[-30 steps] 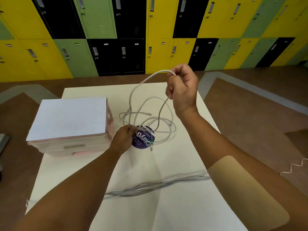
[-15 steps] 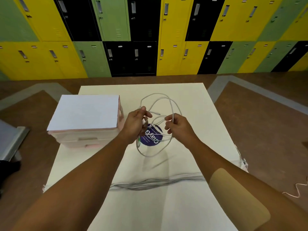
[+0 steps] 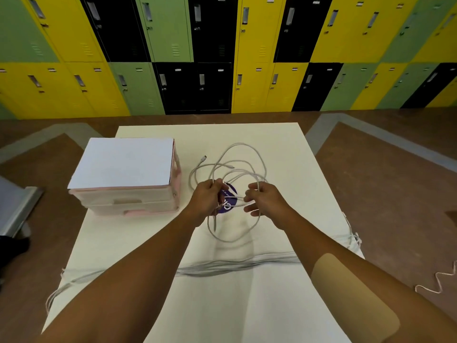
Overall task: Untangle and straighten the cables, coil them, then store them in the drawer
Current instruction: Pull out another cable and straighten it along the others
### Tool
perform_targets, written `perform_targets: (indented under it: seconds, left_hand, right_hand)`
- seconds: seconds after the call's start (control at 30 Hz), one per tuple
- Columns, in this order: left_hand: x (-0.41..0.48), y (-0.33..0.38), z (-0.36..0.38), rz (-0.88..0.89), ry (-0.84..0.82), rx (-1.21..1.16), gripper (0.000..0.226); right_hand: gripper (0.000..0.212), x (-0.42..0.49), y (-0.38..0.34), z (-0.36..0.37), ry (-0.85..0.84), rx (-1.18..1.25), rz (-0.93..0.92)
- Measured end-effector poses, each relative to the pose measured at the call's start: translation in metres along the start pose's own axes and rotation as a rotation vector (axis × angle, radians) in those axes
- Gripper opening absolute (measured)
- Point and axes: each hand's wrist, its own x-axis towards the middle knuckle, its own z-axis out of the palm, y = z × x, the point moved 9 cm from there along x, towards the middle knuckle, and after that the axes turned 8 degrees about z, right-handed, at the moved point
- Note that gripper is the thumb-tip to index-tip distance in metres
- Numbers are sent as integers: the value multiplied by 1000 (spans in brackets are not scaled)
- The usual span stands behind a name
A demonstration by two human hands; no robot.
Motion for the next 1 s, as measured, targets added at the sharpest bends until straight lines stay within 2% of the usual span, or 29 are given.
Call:
perform_targets:
  seconds: [0.1, 0.17, 0.23, 0.27, 0.33, 0.4, 0.47, 0.57, 0.67, 0.73, 0.83, 1.0]
  left_hand:
    - [-3, -12, 1, -63, 48, -95, 39]
    - [-5, -16, 5, -102, 67, -202, 42]
    - [-8, -17, 11, -137, 90, -274, 44]
    - [-9, -18, 14, -157, 97, -307, 45]
    - [-10, -20, 22, -191, 81, -393, 45]
    - [-12, -18, 32, -197, 19, -505, 49]
    - [-15, -14, 40, -183, -39, -577, 43]
    - [-16, -16, 46, -200, -36, -594, 10]
    - [-16, -26, 44, -227, 36, -623, 8]
    - [-17, -31, 41, -234, 53, -637, 6]
    - [-21, -36, 40, -233, 19, -505, 12]
    - [-26, -38, 36, -229, -70, -228, 14]
  right_hand:
    - [78, 5, 10, -18, 155, -288, -27]
    - [90, -3, 8, -25, 291, -457, -99]
    - [82, -15, -1, -27, 401, -538, -274]
    - [68, -22, -7, -24, 403, -520, -380]
    - [33, -32, -12, -11, 296, -421, -493]
    - [7, -38, -10, 4, 184, -377, -487]
    - [11, -42, -8, 15, 113, -352, -466]
    - [21, -41, 3, 28, 38, -352, -421]
    - [32, -38, 9, 24, 52, -285, -354]
    - [29, -35, 12, 23, 0, -273, -301]
    - [20, -37, 7, 17, 21, -407, -328]
    - [20, -29, 8, 9, 86, -444, -337]
